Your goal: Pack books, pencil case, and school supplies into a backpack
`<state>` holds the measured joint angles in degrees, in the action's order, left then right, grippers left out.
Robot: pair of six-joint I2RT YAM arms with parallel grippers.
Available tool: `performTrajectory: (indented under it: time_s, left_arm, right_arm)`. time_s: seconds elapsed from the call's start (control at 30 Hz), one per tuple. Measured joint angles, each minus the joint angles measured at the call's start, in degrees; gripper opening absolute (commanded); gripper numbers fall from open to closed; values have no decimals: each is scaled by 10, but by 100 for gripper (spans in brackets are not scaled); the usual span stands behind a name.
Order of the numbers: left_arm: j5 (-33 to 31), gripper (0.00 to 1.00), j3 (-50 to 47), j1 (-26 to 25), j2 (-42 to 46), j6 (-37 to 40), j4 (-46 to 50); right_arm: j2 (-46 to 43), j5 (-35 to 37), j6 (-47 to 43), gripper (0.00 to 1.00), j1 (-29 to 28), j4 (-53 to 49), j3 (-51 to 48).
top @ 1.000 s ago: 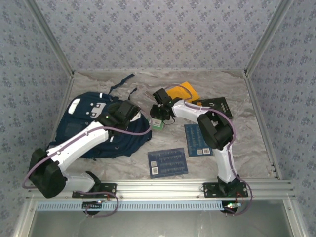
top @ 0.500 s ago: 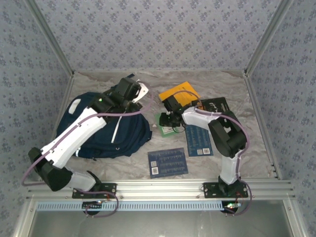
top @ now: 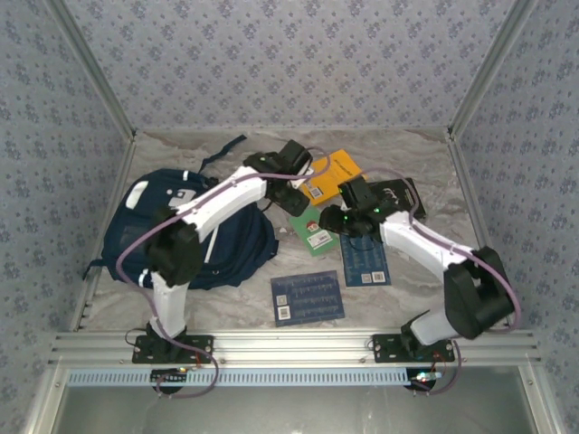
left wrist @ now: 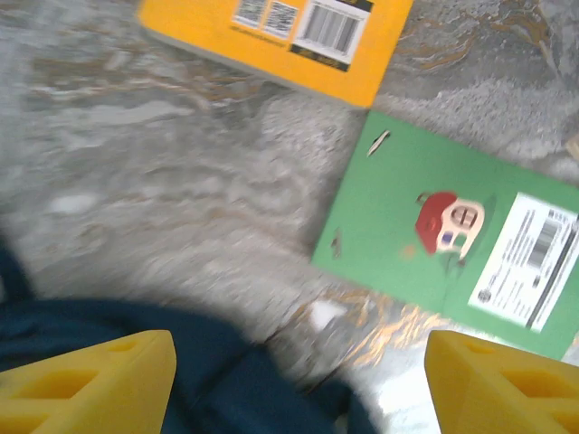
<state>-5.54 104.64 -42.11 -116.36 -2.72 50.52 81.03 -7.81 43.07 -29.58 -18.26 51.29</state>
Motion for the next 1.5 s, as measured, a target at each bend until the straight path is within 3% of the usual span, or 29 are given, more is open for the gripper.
performTrajectory:
  time_s: [0.23, 0.5, 0.97, 1.13, 1.5]
  left_arm:
    - [99, 69, 15, 54, -68, -65, -24]
    - [183, 62, 17, 74, -106, -101, -66]
    - [258, 54, -5, 71, -140, -131, -97]
    - [268, 44, -22, 74, -137, -136, -114]
    - [274, 22, -58, 75, -114, -137, -150]
  right_arm:
    - [-23, -10, 183, 45, -30, 99, -133]
    - [-12, 21, 281, 43, -46, 159, -141]
    - [45, 48, 327, 48, -49, 169, -141]
    - [82, 25, 328, 48, -45, 206, -131]
    - [79, -50, 323, 41, -8, 255, -159]
